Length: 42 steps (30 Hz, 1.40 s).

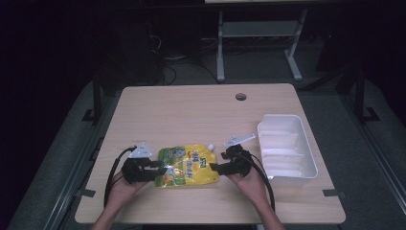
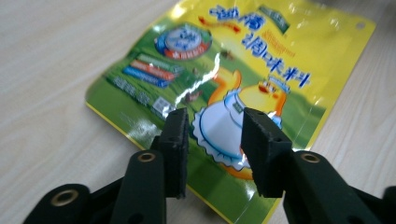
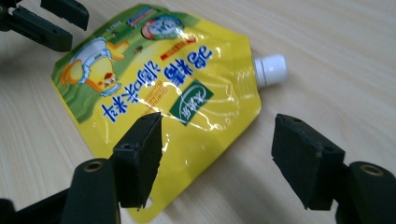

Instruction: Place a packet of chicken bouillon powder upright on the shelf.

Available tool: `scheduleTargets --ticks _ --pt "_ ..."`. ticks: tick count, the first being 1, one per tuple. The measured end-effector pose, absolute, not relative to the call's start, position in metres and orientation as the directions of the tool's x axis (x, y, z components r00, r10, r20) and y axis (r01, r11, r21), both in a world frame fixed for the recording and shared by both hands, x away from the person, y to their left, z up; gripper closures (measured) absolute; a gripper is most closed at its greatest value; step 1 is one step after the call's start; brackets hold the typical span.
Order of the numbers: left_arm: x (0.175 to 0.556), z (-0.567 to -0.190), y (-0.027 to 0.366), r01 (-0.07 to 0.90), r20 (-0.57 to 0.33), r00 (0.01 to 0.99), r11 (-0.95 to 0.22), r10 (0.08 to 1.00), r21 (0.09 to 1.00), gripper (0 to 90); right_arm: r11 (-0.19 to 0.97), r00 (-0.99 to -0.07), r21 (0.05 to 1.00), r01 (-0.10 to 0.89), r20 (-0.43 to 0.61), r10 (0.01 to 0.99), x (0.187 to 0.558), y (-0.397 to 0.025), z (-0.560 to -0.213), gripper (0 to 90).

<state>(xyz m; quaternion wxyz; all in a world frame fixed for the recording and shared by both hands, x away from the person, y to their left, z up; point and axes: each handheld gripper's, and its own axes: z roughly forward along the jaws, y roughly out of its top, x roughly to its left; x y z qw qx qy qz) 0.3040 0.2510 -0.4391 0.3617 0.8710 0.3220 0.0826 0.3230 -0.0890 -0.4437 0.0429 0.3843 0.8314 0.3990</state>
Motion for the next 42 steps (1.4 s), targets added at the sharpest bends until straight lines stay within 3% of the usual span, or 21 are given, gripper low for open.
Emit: scheduleTargets --ticks 6,31,37,42 --pt "0.305 -0.445 0.25 0.525 -0.105 0.772 -0.537 0.627 0.66 65.0 0.356 -0.688 0.683 0.638 0.298 0.661 0.322 -0.092 -0.456 42.1" --pt "0.306 -0.448 0.252 0.545 -0.132 0.759 -0.512 0.638 0.664 65.3 0.354 -0.675 0.63 0.691 0.387 0.629 0.32 -0.078 -0.468 52.8" --pt "0.308 -0.45 0.254 0.553 -0.153 0.758 -0.501 0.634 0.666 65.2 0.319 -0.674 0.646 0.694 0.426 0.604 0.321 -0.08 -0.467 67.0" --pt "0.308 -0.451 0.255 0.554 -0.164 0.758 -0.492 0.631 0.671 65.1 0.319 -0.671 0.636 0.703 0.442 0.595 0.322 -0.077 -0.471 73.2"
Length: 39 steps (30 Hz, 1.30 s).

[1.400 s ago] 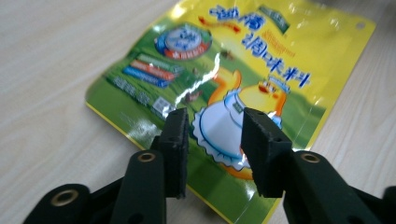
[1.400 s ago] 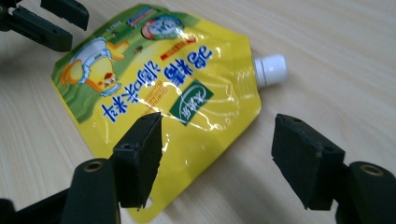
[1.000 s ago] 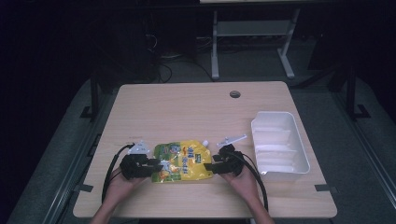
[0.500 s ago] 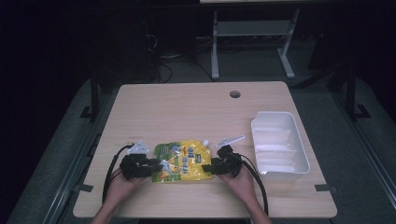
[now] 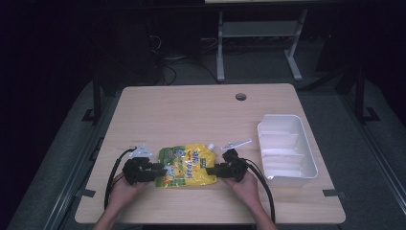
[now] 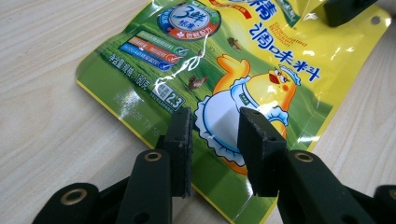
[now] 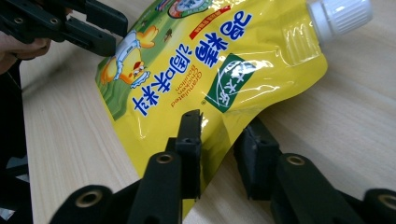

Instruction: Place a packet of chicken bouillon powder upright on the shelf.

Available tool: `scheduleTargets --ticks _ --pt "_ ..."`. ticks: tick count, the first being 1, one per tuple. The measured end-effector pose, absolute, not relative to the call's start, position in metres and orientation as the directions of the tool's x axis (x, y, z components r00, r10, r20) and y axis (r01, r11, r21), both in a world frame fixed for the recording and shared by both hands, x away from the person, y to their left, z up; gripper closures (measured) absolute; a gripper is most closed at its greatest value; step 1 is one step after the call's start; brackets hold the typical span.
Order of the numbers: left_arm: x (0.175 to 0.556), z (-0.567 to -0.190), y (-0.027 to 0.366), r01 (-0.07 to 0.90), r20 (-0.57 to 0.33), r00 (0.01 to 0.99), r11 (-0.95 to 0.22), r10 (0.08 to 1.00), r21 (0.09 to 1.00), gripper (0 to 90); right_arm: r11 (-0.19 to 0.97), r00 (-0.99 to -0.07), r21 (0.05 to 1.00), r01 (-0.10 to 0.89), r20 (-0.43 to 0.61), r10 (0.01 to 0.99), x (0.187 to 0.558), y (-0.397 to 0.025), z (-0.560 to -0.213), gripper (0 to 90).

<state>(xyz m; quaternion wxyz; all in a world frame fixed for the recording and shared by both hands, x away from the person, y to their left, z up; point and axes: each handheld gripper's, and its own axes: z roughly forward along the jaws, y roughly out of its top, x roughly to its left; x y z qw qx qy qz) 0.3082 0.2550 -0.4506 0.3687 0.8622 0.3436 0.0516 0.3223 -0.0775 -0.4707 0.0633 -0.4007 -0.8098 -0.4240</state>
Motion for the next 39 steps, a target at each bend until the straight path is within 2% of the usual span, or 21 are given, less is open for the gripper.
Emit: scheduleTargets --ticks 5,9,11,18,31,39 --pt "0.309 -0.452 0.258 0.552 -0.166 0.757 -0.482 0.632 0.68 61.5 0.337 -0.685 0.639 0.691 0.429 0.589 0.321 -0.076 -0.471 81.8" --pt "0.306 -0.45 0.257 0.508 -0.086 0.757 -0.502 0.648 0.7 58.0 0.328 -0.688 0.648 0.688 0.436 0.581 0.32 -0.078 -0.469 86.0" --pt "0.305 -0.449 0.258 0.501 -0.079 0.754 -0.493 0.652 0.711 56.9 0.313 -0.692 0.665 0.678 0.435 0.577 0.318 -0.079 -0.466 88.5" --pt "0.306 -0.446 0.265 0.517 -0.139 0.742 -0.428 0.656 0.742 54.2 0.297 -0.698 0.68 0.671 0.442 0.564 0.318 -0.086 -0.458 89.5" --pt "0.305 -0.438 0.264 0.509 -0.191 0.764 -0.394 0.617 0.765 47.0 0.351 -0.771 0.722 0.596 0.392 0.502 0.311 -0.089 -0.438 89.7" --pt "0.307 -0.435 0.271 0.517 -0.26 0.783 -0.359 0.565 0.777 42.0 0.414 -0.83 0.736 0.535 0.366 0.421 0.31 -0.08 -0.419 90.0"
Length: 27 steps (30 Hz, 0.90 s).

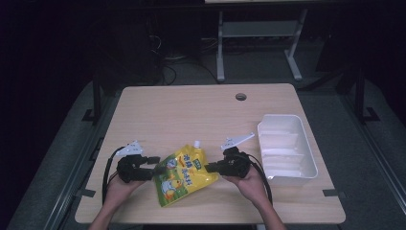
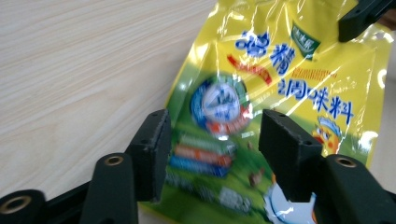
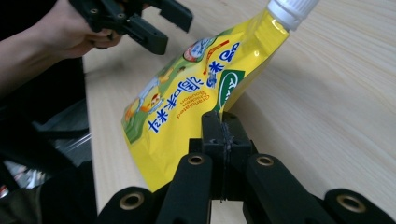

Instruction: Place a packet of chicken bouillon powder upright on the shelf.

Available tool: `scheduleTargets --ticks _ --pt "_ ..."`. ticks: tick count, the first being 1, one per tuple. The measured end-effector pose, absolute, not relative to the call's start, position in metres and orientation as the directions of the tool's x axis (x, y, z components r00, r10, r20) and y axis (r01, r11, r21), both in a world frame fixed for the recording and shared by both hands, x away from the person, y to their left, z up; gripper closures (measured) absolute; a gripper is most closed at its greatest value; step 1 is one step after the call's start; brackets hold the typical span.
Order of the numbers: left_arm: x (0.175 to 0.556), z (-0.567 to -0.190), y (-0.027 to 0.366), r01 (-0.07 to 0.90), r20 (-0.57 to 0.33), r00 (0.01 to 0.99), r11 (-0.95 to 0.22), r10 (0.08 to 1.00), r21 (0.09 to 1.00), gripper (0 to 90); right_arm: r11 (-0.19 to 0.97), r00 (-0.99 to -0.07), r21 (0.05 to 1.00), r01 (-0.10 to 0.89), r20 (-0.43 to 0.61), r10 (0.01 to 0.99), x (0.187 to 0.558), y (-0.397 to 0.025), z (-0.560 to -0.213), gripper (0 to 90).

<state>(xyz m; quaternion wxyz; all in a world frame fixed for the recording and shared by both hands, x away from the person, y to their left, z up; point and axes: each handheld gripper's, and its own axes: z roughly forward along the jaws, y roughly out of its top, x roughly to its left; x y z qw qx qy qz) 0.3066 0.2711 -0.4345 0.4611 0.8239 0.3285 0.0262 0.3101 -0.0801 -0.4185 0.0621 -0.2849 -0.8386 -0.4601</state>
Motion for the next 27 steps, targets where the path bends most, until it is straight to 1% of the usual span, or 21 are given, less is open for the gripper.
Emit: scheduleTargets --ticks 4,5,6,7,8,12,13,17,19,22,25,26,27 --pt "0.306 -0.429 0.272 0.502 -0.268 0.802 -0.358 0.534 0.787 36.2 0.445 -0.849 0.731 0.518 0.373 0.374 0.314 -0.075 -0.41 90.0" --pt "0.306 -0.427 0.272 0.494 -0.268 0.808 -0.357 0.524 0.792 33.3 0.469 -0.859 0.725 0.505 0.367 0.357 0.316 -0.073 -0.404 90.0" --pt "0.305 -0.426 0.272 0.49 -0.267 0.812 -0.357 0.519 0.795 33.3 0.469 -0.859 0.725 0.505 0.367 0.357 0.316 -0.073 -0.404 90.0" --pt "0.305 -0.425 0.272 0.485 -0.27 0.818 -0.357 0.508 0.799 30.1 0.487 -0.869 0.723 0.489 0.355 0.346 0.318 -0.07 -0.396 90.0" --pt "0.305 -0.425 0.272 0.485 -0.27 0.818 -0.357 0.508 0.799 29.2 0.487 -0.869 0.723 0.489 0.355 0.346 0.318 -0.07 -0.396 90.0" --pt "0.305 -0.423 0.274 0.49 -0.299 0.826 -0.346 0.478 0.8 28.7 0.531 -0.897 0.727 0.436 0.305 0.319 0.318 -0.064 -0.379 90.0" --pt "0.305 -0.423 0.274 0.485 -0.302 0.832 -0.347 0.466 0.803 29.6 0.554 -0.913 0.728 0.404 0.281 0.297 0.317 -0.061 -0.372 90.0" --pt "0.306 -0.42 0.275 0.484 -0.339 0.844 -0.32 0.416 0.814 29.7 0.58 -0.929 0.727 0.368 0.257 0.268 0.315 -0.057 -0.362 90.0" --pt "0.306 -0.419 0.276 0.492 -0.375 0.848 -0.293 0.374 0.82 32.6 0.605 -0.945 0.726 0.327 0.226 0.238 0.314 -0.051 -0.349 90.0" --pt "0.306 -0.419 0.275 0.487 -0.386 0.857 -0.29 0.341 0.824 35.2 0.616 -0.952 0.726 0.305 0.21 0.224 0.313 -0.047 -0.342 90.0" --pt "0.306 -0.419 0.274 0.49 -0.401 0.86 -0.288 0.317 0.823 46.6 0.632 -0.96 0.724 0.278 0.183 0.213 0.312 -0.039 -0.334 90.0" --pt "0.305 -0.419 0.274 0.487 -0.403 0.863 -0.29 0.305 0.824 46.6 0.639 -0.963 0.722 0.265 0.169 0.208 0.311 -0.037 -0.331 90.0" --pt "0.305 -0.418 0.274 0.486 -0.406 0.865 -0.287 0.296 0.826 51.9 0.643 -0.966 0.722 0.256 0.159 0.206 0.311 -0.035 -0.328 90.0"
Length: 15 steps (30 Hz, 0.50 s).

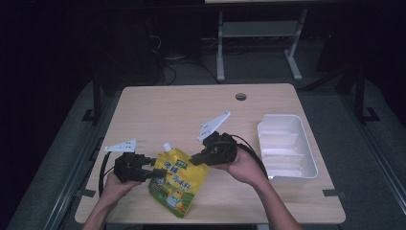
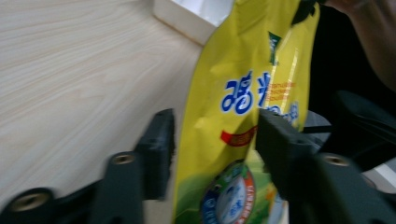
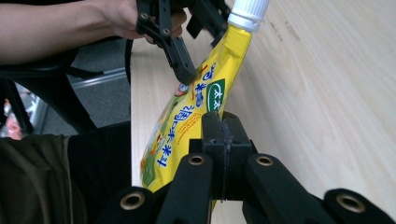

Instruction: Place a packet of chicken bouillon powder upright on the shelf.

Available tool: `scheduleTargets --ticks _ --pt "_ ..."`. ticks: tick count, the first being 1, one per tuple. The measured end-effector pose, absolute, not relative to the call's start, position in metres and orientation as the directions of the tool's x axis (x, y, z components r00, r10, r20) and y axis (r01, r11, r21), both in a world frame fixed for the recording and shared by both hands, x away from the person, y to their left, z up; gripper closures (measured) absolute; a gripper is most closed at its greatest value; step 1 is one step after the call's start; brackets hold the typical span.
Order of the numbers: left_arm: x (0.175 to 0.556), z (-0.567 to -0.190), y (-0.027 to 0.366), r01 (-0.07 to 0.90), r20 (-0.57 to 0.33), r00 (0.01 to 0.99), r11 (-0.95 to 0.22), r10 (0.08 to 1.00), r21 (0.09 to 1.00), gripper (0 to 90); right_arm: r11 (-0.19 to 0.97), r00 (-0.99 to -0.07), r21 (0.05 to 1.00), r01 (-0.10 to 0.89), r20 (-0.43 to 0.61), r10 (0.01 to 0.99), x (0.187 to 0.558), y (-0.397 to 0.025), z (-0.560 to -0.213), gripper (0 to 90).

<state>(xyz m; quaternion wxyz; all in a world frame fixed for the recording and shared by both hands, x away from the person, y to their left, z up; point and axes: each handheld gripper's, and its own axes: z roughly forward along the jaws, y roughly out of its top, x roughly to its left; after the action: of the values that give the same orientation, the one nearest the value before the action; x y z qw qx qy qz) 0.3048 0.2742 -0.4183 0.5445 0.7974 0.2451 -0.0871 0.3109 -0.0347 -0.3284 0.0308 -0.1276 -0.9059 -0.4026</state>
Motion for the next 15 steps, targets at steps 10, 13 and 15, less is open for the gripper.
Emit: scheduleTargets --ticks 10,13,15 --pt "0.302 -0.411 0.282 0.461 -0.394 0.875 -0.235 0.283 0.855 78.4 0.675 -0.974 0.715 0.181 0.036 0.223 0.308 -0.026 -0.3 90.0" --pt "0.3 -0.41 0.282 0.446 -0.381 0.884 -0.244 0.271 0.861 82.6 0.671 -0.971 0.718 0.185 0.029 0.238 0.31 -0.028 -0.301 90.0" --pt "0.299 -0.408 0.281 0.436 -0.374 0.889 -0.246 0.263 0.866 83.8 0.655 -0.969 0.727 0.204 0.053 0.243 0.313 -0.032 -0.303 89.2"
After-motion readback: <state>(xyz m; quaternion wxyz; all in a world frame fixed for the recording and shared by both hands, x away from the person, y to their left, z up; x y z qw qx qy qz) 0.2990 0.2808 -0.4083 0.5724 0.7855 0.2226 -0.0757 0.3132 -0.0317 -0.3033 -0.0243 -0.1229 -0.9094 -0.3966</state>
